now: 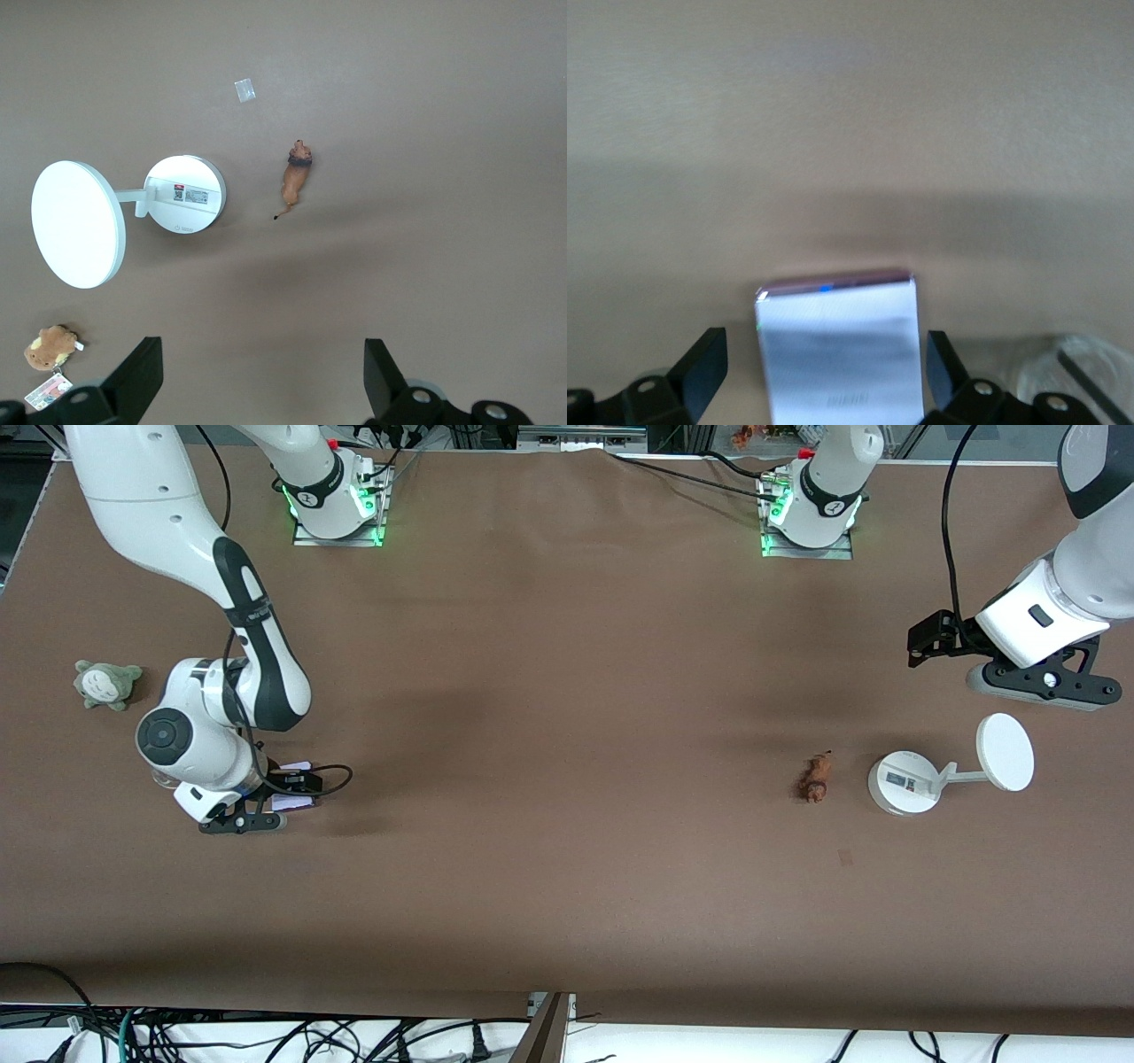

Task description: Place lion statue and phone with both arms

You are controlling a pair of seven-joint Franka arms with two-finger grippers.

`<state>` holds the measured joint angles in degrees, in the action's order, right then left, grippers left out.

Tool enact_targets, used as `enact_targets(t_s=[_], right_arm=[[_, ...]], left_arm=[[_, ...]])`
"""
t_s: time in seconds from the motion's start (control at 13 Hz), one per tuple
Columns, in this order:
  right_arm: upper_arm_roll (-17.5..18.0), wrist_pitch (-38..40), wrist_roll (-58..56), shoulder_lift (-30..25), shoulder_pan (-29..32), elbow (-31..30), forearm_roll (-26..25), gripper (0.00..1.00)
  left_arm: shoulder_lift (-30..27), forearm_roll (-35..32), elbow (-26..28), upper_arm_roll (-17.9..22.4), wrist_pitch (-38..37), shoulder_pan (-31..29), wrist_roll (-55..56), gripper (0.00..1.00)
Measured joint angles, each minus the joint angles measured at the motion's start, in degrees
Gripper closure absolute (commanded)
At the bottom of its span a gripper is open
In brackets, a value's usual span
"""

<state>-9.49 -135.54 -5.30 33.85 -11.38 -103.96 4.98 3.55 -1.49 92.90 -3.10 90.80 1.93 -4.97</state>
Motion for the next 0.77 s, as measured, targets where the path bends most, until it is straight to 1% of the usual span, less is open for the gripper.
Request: enact_targets(t_s=[0.23,0.38,0.54,0.77], right_arm=[[0.0,14.7,0.5,-7.4,0.0,3.3,0.1,0.01],[0.1,25.4,2.1,-11.7,-0.1,7.0,0.1,0.01],[0.5,36.3,4.2,-14.2,-0.3,12.2,0.2,0.01],[1.0,50.8,7.4,-16.0,-1.1,21.2,0.2,0.01]], left_arm=[[0.0,0.0,0.0,0.0,0.0,0.0,0.0,0.0],[0.0,0.0,0.0,0.0,0.0,0.0,0.0,0.0],[0.0,0.0,0.0,-0.1,0.0,0.0,0.0,0.0],[0.0,0.0,0.0,-0.1,0.0,0.0,0.0,0.0]])
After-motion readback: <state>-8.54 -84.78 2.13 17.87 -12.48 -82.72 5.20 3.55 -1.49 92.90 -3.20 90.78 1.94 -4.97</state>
